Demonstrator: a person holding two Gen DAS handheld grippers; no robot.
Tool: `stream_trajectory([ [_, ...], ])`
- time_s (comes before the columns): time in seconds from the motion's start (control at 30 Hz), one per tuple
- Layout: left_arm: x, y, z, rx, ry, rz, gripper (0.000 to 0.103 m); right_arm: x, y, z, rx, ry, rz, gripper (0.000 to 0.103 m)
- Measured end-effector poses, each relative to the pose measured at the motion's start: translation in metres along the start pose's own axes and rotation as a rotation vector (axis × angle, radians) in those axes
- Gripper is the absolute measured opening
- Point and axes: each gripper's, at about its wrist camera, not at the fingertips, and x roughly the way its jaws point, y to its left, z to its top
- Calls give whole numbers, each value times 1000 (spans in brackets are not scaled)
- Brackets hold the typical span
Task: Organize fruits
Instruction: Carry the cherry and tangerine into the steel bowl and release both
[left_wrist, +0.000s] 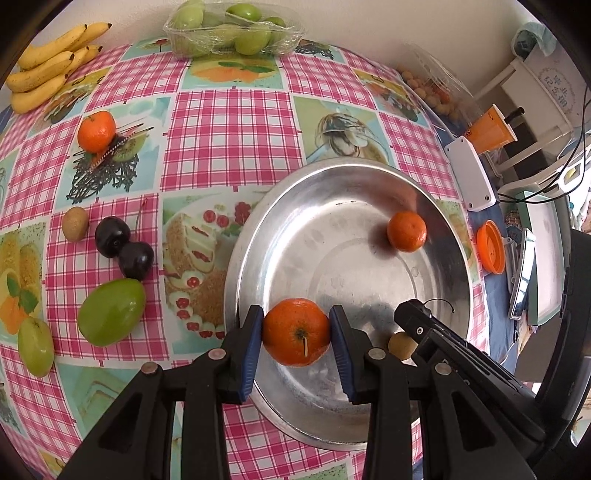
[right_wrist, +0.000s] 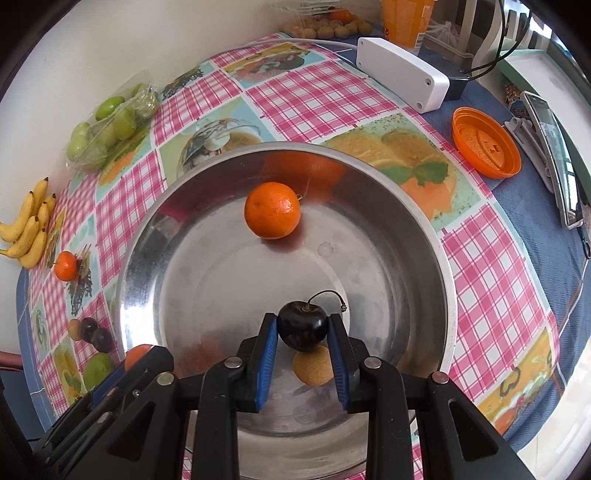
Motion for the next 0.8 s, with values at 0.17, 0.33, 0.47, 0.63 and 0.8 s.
stream_trajectory([
  [0.17, -2, 0, -1, -2, 0, -11, 37, -1, 0, 1, -5, -5, 6, 30],
  [0.33, -8, -3, -2, 7, -16, -12, 38, 0, -1, 2, 3, -5, 12, 31],
  [0.47, -16, 0, -1, 7, -37, 0, 38, -1, -1, 1, 6, -9, 15, 31],
  [0.63, -26, 10, 1, -13, -67, 36, 38, -2, 0, 0, -2, -10, 17, 32],
  [0.8, -34, 27, 3, -59, -94, 86, 39, -1, 0, 0, -18, -7, 16, 58],
])
